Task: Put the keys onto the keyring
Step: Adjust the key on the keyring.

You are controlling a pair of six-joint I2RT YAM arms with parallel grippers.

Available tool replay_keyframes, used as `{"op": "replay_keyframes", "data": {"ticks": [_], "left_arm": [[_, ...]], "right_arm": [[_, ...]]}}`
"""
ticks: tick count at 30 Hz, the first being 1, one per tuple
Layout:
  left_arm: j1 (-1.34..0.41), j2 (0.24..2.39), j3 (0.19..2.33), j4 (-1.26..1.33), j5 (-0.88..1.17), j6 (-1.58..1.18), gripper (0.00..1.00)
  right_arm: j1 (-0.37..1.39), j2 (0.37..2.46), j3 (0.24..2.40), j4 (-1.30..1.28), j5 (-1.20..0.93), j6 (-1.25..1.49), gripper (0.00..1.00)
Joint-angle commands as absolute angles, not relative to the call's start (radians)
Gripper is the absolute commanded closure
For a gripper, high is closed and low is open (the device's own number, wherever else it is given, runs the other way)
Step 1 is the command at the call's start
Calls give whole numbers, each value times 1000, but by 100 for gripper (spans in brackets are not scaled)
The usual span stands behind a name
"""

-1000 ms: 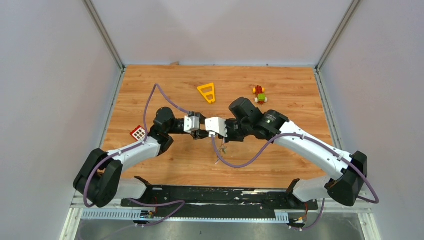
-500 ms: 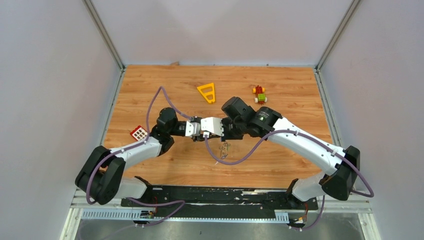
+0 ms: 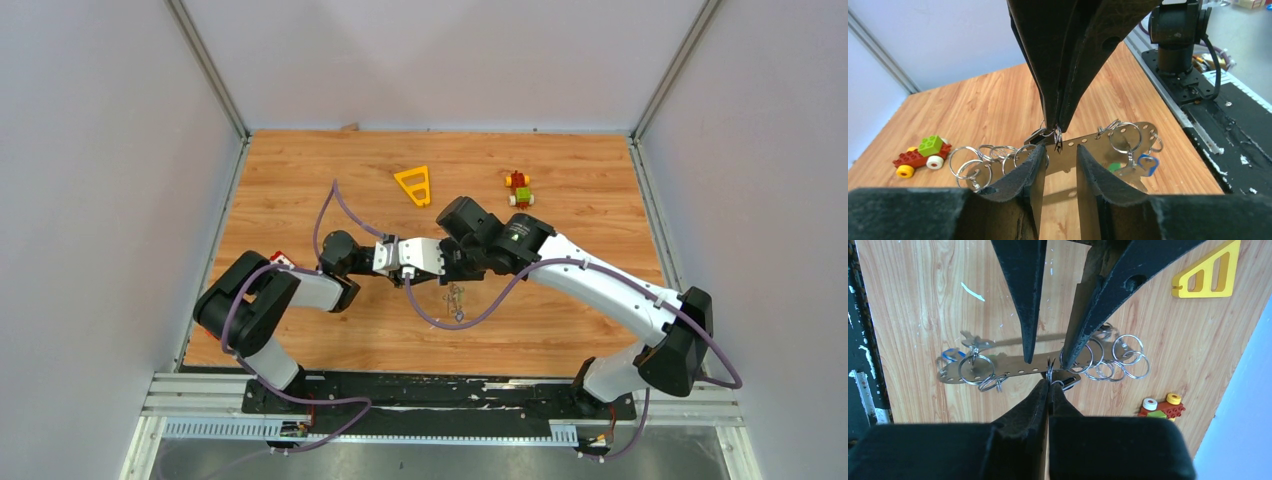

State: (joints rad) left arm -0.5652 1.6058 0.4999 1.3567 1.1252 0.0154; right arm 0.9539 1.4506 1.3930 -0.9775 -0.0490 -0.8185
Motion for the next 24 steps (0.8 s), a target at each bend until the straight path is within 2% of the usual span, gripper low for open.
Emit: {"op": "replay_keyframes", "data": {"ticks": [1, 13, 24], "left_arm": [[-578, 1626, 488, 1608, 1115, -97, 66], [-578, 1594, 481, 1608, 1096, -118, 68], [-579, 1575, 465, 1608, 1093, -113, 81]], "right_arm": [[960, 1440, 1437, -953, -38, -823, 100], [960, 1448, 1411, -939, -48, -816, 100], [958, 1454, 1399, -937, -58, -807, 100]]}}
